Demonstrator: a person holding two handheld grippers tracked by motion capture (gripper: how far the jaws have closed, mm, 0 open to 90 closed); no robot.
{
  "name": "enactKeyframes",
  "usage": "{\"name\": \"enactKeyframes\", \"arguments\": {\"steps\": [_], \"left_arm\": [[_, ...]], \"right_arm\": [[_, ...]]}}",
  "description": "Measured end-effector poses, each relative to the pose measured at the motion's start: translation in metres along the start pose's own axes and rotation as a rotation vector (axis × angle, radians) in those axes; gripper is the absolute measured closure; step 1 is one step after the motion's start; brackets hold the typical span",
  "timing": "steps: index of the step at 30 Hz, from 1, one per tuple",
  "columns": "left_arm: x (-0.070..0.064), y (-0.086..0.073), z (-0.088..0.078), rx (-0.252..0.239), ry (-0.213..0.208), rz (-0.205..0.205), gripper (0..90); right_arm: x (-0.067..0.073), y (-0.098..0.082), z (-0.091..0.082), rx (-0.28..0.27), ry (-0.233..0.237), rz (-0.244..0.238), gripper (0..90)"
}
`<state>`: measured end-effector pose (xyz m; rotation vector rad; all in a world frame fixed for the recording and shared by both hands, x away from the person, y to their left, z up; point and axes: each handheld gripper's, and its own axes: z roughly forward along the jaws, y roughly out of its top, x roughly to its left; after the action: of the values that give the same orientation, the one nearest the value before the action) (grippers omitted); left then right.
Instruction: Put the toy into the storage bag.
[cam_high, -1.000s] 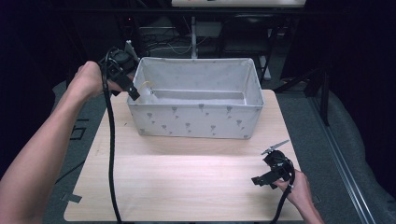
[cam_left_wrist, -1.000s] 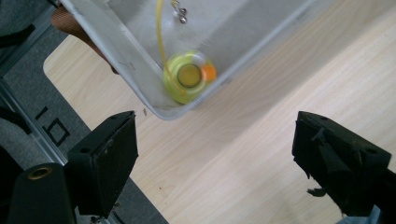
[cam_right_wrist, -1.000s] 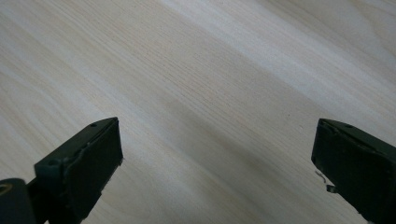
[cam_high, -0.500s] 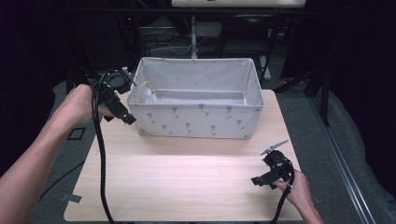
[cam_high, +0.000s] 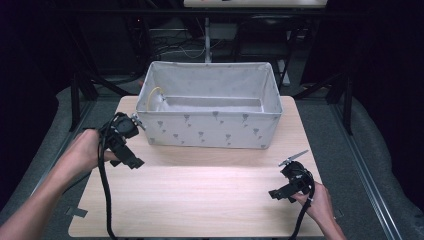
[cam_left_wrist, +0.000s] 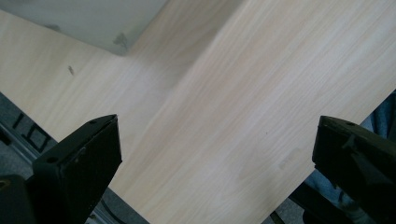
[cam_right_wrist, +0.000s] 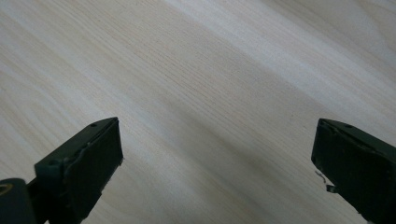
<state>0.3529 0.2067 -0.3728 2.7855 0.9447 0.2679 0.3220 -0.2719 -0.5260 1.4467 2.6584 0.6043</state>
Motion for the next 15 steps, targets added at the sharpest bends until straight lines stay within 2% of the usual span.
{"name": "enactKeyframes", "arguments": {"steps": [3, 8, 15], "left_arm": [[-0.005, -0.01, 0.016, 0.015, -0.01, -0.001, 0.7], [-0.012, -0.028, 0.047, 0.014, -0.016, -0.028, 0.4], [-0.021, -0.057, 0.093, -0.007, -0.039, -0.105, 0.3]], "right_arm": [[0.0, 0.0, 0.0, 0.004, -0.001, -0.002, 1.7], [0.0, 0.0, 0.001, 0.013, -0.009, -0.011, 1.8], [0.0, 0.0, 0.001, 0.015, -0.001, -0.014, 1.8]]}}
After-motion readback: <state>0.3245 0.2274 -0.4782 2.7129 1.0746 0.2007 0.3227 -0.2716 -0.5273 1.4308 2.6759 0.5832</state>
